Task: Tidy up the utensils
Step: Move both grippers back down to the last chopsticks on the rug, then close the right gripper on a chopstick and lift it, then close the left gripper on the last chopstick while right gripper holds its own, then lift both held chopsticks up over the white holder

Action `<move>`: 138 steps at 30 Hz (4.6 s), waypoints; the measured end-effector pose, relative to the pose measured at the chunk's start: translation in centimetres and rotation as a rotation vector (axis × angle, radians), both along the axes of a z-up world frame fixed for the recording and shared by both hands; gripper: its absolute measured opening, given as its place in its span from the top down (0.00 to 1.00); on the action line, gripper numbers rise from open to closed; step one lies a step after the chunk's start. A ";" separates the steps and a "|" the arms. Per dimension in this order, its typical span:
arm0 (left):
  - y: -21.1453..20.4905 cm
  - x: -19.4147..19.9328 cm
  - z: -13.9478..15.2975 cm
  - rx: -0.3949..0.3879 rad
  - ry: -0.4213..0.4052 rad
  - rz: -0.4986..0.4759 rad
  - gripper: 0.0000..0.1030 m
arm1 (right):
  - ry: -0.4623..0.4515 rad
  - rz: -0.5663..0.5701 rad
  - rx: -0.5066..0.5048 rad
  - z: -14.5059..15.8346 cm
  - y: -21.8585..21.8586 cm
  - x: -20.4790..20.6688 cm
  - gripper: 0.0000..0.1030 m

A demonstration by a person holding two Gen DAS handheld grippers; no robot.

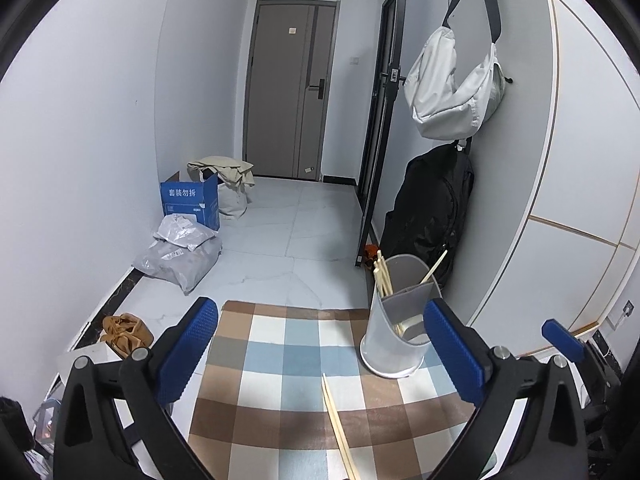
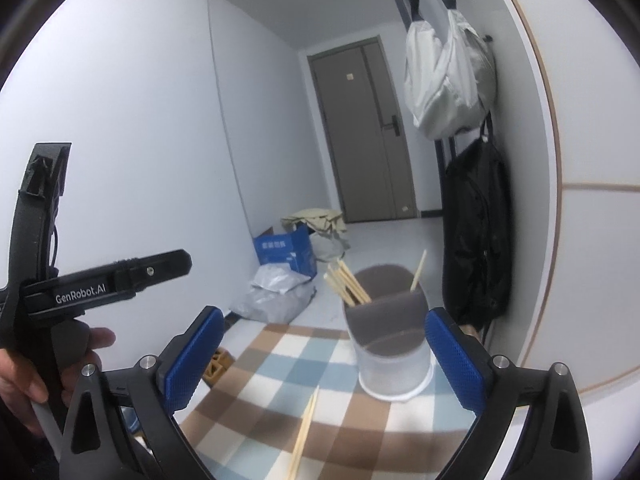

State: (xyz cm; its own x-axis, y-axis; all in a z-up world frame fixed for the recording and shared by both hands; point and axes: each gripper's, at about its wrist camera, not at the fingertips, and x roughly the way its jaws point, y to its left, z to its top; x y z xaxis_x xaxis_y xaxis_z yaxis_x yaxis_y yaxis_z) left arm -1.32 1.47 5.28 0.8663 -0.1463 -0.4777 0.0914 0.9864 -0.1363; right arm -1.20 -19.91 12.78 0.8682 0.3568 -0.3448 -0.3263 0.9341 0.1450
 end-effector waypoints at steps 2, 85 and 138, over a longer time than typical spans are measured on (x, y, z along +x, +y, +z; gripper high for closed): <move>0.3 0.0 -0.9 -0.012 0.003 0.004 0.03 | 0.008 -0.004 -0.007 -0.9 0.1 -0.2 0.02; 8.0 6.5 -11.9 -0.161 0.466 0.085 0.03 | 0.479 -0.011 0.060 -9.3 4.1 11.8 0.97; -2.9 3.4 -7.5 -0.128 0.392 -0.031 0.98 | 0.401 -0.086 0.262 -9.0 -7.7 5.9 0.97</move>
State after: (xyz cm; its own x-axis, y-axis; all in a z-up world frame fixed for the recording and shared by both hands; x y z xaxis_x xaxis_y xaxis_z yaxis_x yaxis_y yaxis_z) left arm 2.08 -1.46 -2.22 0.6168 -0.2488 -0.7467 0.0372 0.9569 -0.2881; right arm 4.67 -27.57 3.77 0.7156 0.4089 -0.5663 -0.1194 0.8704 0.4776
